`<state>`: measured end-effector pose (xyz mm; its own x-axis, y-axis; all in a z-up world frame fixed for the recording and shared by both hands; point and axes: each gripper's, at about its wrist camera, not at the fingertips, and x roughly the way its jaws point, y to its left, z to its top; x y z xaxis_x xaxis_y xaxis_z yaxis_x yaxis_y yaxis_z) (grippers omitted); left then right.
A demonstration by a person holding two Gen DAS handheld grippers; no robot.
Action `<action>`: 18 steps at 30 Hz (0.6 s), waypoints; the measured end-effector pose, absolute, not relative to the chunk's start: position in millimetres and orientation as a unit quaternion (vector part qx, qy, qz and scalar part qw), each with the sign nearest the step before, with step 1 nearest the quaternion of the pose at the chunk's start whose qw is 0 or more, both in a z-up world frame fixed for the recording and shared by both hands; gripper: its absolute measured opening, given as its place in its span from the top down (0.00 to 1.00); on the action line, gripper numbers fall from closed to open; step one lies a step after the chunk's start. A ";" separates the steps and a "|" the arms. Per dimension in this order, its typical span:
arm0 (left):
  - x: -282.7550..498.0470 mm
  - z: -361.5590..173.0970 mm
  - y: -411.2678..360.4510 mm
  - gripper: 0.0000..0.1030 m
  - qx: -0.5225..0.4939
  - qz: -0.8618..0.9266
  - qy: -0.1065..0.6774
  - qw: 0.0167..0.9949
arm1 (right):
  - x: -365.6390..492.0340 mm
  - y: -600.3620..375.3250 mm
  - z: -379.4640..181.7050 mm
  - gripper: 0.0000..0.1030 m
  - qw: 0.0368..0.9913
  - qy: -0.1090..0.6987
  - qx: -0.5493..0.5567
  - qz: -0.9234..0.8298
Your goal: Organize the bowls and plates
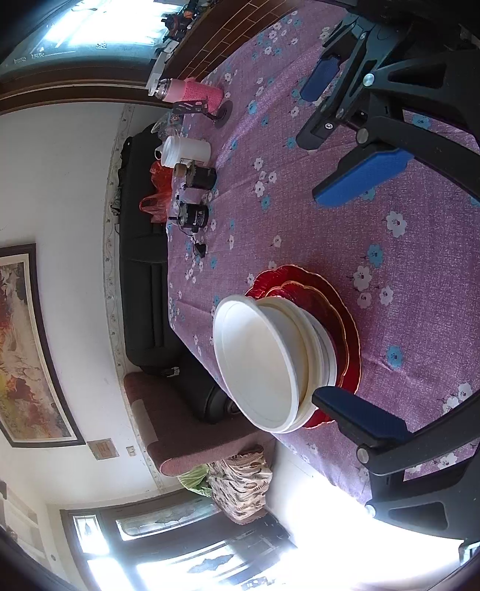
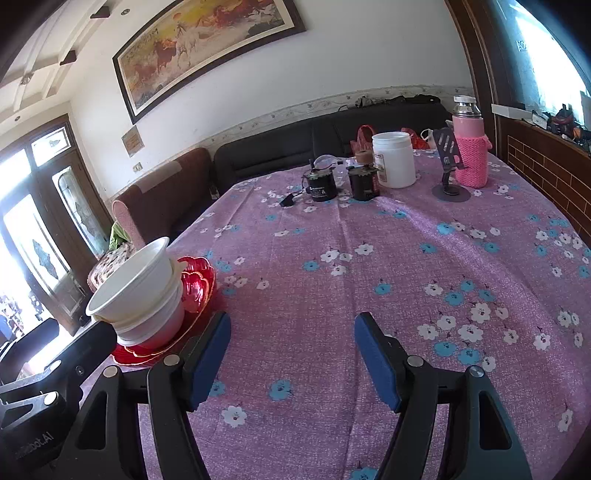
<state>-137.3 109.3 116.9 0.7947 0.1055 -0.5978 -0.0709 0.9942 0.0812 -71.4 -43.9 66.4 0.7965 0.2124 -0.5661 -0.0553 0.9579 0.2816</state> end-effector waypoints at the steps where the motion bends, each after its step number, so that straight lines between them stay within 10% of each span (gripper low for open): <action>1: -135.9 114.1 109.7 0.05 0.026 0.043 0.321 0.946 | -70.7 -45.4 64.3 0.27 0.939 0.313 0.126 0.068; 18: -103.9 127.8 246.8 0.05 -0.092 0.146 0.323 0.931 | -56.2 -46.6 43.7 0.27 0.928 0.340 0.142 0.066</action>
<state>-103.9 246.8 127.8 0.7488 0.2121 -0.6280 -0.3307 0.9406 -0.0766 -56.2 -46.6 43.7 0.7608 0.2176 -0.6113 -0.0254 0.9514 0.3071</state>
